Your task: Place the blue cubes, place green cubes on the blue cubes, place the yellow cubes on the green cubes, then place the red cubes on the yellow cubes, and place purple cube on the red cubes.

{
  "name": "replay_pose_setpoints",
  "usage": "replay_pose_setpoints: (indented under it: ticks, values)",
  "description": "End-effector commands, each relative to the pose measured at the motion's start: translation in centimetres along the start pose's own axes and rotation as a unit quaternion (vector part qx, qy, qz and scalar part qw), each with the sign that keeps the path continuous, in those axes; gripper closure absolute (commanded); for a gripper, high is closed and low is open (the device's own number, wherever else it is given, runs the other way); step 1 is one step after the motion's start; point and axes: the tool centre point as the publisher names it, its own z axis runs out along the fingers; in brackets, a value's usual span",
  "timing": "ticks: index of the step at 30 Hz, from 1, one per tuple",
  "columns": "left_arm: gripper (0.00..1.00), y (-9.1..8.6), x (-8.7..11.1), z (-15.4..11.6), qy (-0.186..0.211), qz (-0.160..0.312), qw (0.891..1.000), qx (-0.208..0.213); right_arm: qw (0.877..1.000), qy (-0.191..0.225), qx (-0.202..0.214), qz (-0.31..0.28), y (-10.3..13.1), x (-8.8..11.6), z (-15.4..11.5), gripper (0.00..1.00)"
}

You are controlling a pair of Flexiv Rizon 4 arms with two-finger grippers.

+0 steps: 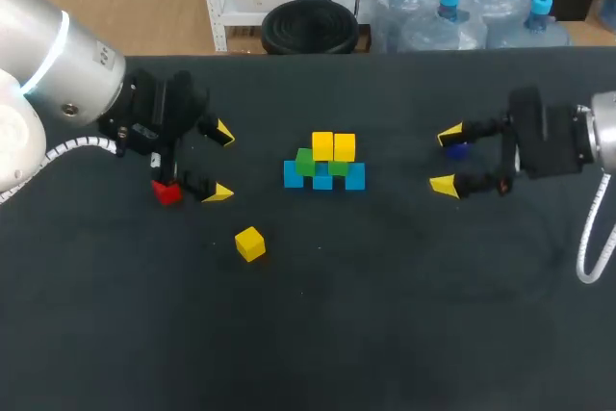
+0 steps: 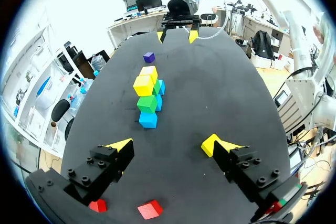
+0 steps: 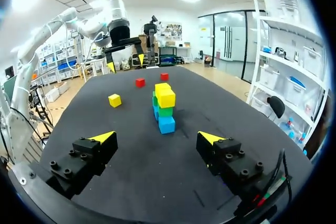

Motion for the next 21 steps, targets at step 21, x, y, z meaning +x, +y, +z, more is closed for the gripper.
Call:
replay_pose_setpoints:
  ticks: [21]
  values:
    - [0.0,-1.1,0.3,0.6,0.024,0.236,0.964,0.123,1.0,0.005,-0.002,0.001,-0.2,-0.3,0.1,0.0]
